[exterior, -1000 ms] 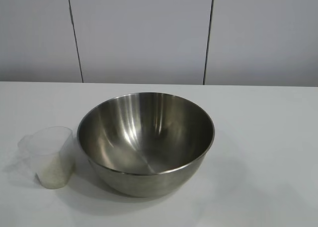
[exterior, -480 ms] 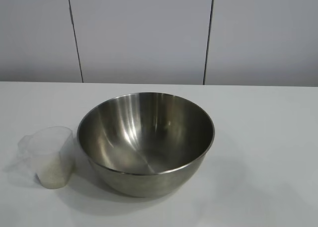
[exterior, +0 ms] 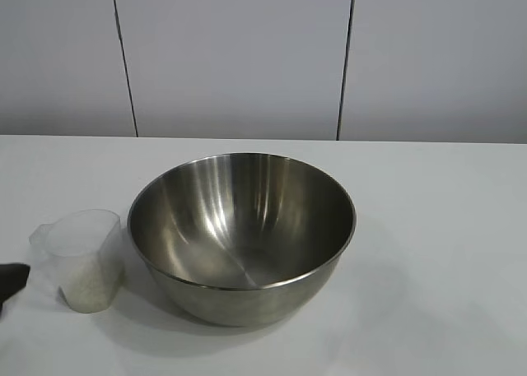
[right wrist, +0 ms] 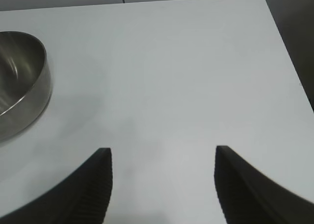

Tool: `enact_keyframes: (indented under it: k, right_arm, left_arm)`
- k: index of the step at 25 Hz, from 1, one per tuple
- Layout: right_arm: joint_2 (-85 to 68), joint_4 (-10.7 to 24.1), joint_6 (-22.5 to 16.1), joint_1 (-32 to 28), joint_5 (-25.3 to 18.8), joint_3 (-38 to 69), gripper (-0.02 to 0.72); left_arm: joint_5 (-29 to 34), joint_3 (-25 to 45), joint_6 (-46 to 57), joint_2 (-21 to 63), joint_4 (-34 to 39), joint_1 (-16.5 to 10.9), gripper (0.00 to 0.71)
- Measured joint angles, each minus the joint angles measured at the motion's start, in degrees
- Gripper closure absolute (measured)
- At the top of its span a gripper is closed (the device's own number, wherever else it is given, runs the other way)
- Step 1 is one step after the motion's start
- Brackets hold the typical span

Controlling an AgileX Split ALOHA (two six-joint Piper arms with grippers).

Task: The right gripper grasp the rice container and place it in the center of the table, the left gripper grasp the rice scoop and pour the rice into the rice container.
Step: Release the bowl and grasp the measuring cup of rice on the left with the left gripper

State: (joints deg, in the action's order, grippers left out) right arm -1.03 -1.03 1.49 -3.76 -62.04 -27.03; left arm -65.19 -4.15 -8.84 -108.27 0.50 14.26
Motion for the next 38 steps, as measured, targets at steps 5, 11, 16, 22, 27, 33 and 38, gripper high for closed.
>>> enact_keyframes:
  k: [5, 11, 16, 22, 27, 33, 38]
  right_arm:
    - [0.0, 0.0, 0.0, 0.0, 0.0, 0.0, 0.285]
    - [0.0, 0.0, 0.0, 0.0, 0.0, 0.0, 0.285]
    - [0.0, 0.0, 0.0, 0.0, 0.0, 0.0, 0.285]
    - [0.0, 0.0, 0.0, 0.0, 0.0, 0.0, 0.285]
    - [0.0, 0.0, 0.0, 0.0, 0.0, 0.0, 0.285]
    - [0.0, 0.0, 0.0, 0.0, -0.1, 0.0, 0.285]
    - [0.0, 0.0, 0.0, 0.0, -0.1, 0.0, 0.285]
  left_arm:
    - [-0.5, -1.9, -0.7, -1.7, 0.4, -0.7, 0.179]
    - [-0.9, -4.3, -0.7, -1.7, 5.6, -4.8, 0.230]
    - [-0.8, -5.1, -0.2, -1.7, 9.1, -6.3, 0.235]
    - [-0.9, -7.5, 1.3, -1.7, 12.1, -6.4, 0.237]
    - [-0.8, -9.9, 3.1, -1.8, 13.4, -6.4, 0.236]
    - [-0.8, -10.3, 3.6, -1.8, 13.9, -6.4, 0.237]
    - [-0.8, -10.3, 2.8, -1.8, 14.9, -6.4, 0.240]
